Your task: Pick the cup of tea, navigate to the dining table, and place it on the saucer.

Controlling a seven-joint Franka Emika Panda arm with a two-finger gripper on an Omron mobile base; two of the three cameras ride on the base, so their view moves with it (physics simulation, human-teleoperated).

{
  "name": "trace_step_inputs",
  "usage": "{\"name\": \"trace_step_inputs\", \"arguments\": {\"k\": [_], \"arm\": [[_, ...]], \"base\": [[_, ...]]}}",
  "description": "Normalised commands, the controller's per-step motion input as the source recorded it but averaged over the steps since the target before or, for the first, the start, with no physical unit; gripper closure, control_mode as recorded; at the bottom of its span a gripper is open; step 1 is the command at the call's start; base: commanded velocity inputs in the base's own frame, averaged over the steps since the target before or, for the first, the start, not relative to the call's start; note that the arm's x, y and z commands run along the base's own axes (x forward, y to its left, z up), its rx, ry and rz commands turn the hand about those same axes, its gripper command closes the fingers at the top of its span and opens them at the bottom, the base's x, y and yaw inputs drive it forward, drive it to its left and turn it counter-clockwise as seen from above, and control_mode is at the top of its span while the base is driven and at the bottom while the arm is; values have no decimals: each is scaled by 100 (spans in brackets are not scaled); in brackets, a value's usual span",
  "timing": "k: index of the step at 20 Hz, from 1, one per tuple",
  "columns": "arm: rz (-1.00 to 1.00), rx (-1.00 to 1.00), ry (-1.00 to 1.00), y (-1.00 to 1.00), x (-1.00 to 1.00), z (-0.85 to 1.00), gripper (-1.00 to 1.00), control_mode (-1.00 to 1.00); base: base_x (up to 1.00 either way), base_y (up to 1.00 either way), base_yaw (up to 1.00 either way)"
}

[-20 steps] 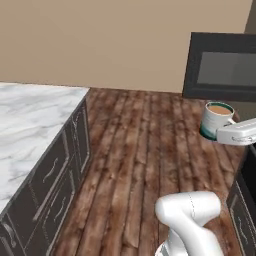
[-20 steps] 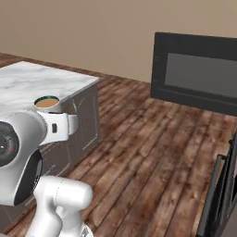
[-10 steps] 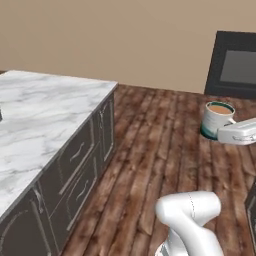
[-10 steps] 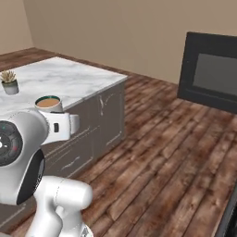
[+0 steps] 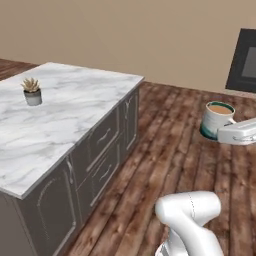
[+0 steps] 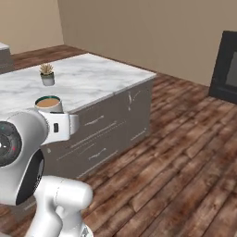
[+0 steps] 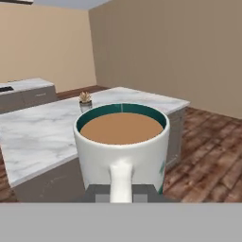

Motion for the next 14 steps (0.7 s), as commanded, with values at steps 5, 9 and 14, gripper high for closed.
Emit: {"name": "trace_step_inputs", "arguments": {"k": [5,9,14], "arm": [[0,0,0,0,0,0,100,100],[0,0,0,0,0,0,100,100],[0,0,0,0,0,0,100,100]], "base": [[-31,35,34],[-12,56,30],[0,76,25]]}}
